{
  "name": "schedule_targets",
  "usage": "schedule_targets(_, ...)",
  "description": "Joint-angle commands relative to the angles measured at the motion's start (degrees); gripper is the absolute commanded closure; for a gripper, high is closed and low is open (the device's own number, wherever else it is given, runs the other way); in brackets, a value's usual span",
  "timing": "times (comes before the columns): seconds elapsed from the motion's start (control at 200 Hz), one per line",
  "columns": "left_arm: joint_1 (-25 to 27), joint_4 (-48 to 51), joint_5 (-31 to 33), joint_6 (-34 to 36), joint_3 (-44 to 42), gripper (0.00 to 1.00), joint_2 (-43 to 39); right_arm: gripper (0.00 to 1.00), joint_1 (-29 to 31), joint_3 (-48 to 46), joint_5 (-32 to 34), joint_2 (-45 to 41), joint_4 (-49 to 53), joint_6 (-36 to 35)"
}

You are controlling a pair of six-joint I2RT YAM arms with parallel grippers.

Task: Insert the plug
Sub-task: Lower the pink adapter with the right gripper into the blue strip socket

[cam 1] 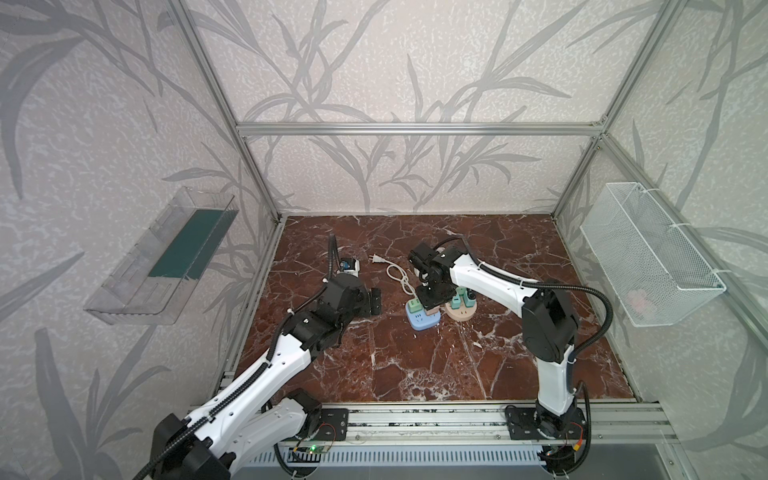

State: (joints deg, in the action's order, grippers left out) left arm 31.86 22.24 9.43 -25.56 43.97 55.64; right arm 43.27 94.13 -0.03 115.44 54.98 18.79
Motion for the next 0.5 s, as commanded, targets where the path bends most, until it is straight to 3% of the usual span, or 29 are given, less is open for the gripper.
schedule_targets(0.0, -0.1, -0.3, 1.5, -1.0, -0.7, 0.06, -1.0, 1.00, 0.5, -2.6, 0.1, 3.5, 0.9, 0.7)
schedule_targets(0.325, -0.1, -0.2, 2.0, -1.0, -0.7, 0.06, -0.9, 1.00, 0.4, -3.7, -0.1, 5.6, 0.3, 1.2)
schedule_targets(0.495, -0.1, -0.2, 2.3, -0.9, -0.5, 0.06, -1.0, 1.00, 0.4, -2.5, 2.1, 2.7, 1.9, 2.2)
